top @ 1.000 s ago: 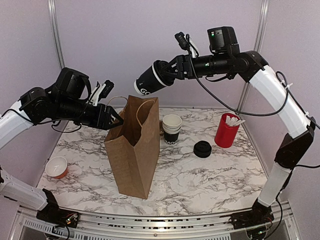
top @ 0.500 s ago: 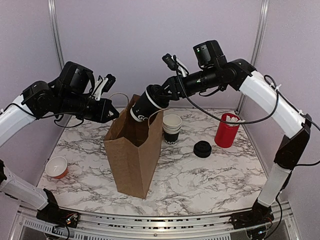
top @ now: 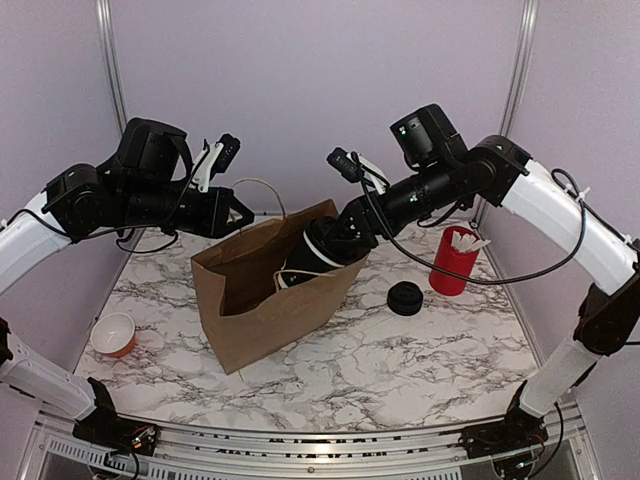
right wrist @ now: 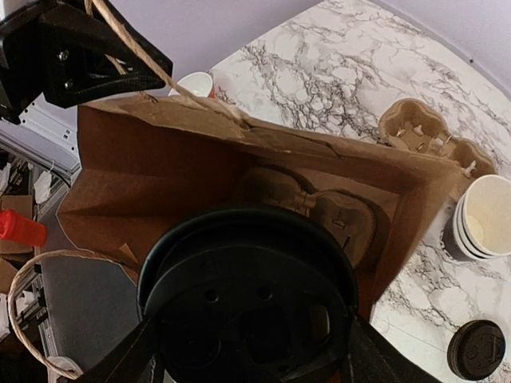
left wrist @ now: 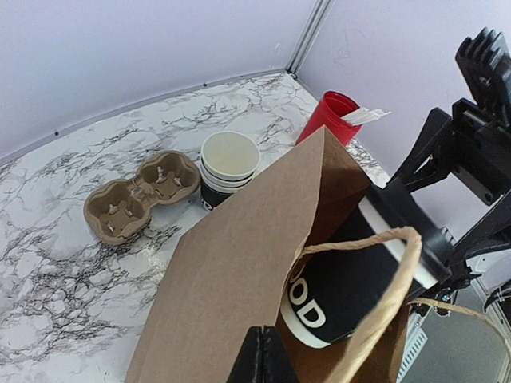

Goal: Pack the takeout coffee

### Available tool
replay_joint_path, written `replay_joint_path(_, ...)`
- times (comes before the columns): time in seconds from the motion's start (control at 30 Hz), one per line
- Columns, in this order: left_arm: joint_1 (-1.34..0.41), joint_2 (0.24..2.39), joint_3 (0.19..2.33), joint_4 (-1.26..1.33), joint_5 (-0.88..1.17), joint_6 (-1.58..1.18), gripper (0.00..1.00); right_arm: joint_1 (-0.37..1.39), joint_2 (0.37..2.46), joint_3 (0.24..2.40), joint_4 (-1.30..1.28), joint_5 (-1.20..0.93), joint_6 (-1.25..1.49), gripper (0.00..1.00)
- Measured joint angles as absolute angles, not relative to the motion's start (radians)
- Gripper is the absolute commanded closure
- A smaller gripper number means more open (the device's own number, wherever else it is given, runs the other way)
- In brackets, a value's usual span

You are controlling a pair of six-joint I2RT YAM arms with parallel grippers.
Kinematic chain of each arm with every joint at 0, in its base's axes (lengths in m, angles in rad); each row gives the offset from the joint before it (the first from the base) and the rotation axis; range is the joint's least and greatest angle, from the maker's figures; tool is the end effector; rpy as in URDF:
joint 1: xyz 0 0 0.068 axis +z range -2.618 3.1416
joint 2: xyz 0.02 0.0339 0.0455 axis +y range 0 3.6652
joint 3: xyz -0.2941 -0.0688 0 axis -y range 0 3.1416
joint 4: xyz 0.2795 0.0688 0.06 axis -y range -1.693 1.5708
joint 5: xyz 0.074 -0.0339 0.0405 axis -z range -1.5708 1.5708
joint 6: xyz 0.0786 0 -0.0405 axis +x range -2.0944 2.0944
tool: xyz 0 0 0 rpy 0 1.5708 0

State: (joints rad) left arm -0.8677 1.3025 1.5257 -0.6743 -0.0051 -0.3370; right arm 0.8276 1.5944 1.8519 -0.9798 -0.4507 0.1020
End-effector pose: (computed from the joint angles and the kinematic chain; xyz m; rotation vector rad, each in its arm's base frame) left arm 0.2193 -0.2581 0.4509 0.5490 2.0329 -0.7433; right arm 0.2391 0.3107 0.4410 -1.0828 2.1530 0.9765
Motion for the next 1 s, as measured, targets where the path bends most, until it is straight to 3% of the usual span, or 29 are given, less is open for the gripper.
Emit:
replay_joint_path(0.57, -0.955, 1.3, 1.444, -0.426, 0.08, -0.437, 1.0, 0.918, 1.594, 1.729, -0.962, -0.232, 0.13, 0.3)
replay_joint_path(1.0, -0.981, 1.293, 1.187, 0.011, 0.014, -0.737, 1.0, 1.003, 1.621, 1.743, -0.934, -0.129, 0.138, 0.29)
